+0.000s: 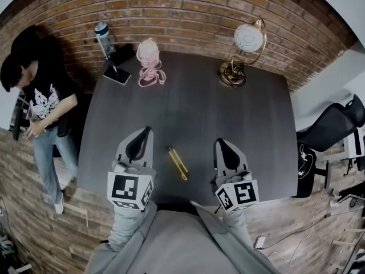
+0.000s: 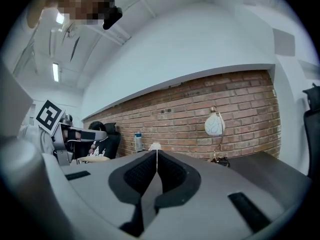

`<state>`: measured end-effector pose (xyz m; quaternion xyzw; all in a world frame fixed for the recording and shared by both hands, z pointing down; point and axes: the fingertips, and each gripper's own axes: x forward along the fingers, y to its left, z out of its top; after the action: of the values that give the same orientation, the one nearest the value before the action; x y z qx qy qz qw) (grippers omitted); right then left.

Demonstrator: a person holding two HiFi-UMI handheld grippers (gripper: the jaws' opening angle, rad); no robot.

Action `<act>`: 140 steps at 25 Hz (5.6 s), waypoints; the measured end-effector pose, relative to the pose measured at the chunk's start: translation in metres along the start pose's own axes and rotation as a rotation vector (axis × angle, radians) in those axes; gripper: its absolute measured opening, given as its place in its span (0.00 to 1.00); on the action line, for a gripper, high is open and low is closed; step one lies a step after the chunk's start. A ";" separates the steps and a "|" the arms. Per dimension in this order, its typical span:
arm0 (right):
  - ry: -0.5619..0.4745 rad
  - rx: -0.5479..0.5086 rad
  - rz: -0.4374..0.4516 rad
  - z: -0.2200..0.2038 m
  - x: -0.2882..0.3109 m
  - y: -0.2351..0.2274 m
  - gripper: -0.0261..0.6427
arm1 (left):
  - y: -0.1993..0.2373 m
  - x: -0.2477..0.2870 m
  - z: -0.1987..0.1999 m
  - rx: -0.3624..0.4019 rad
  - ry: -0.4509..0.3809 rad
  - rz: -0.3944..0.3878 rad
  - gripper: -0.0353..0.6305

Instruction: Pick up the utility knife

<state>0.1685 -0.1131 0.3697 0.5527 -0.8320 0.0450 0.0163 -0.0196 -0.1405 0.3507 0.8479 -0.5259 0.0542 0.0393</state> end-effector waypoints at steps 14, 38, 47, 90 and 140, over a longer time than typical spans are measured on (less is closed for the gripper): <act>0.028 0.004 0.018 -0.001 0.025 0.008 0.07 | 0.018 0.018 -0.010 -0.017 0.042 -0.014 0.08; 0.384 0.038 0.090 -0.138 0.017 0.048 0.07 | 0.022 0.008 -0.052 -0.071 0.111 -0.065 0.08; 0.477 0.038 0.113 -0.178 0.018 0.061 0.09 | 0.026 0.004 -0.069 -0.091 0.139 -0.070 0.08; 0.789 -0.154 0.215 -0.283 0.000 0.090 0.30 | 0.019 0.016 -0.098 -0.122 0.181 -0.096 0.08; 0.143 -0.110 0.017 -0.027 0.059 0.020 0.23 | 0.017 0.024 -0.017 -0.028 0.015 -0.084 0.08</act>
<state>0.1269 -0.1571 0.3996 0.5393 -0.8346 0.0385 0.1055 -0.0251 -0.1669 0.3711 0.8683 -0.4900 0.0517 0.0575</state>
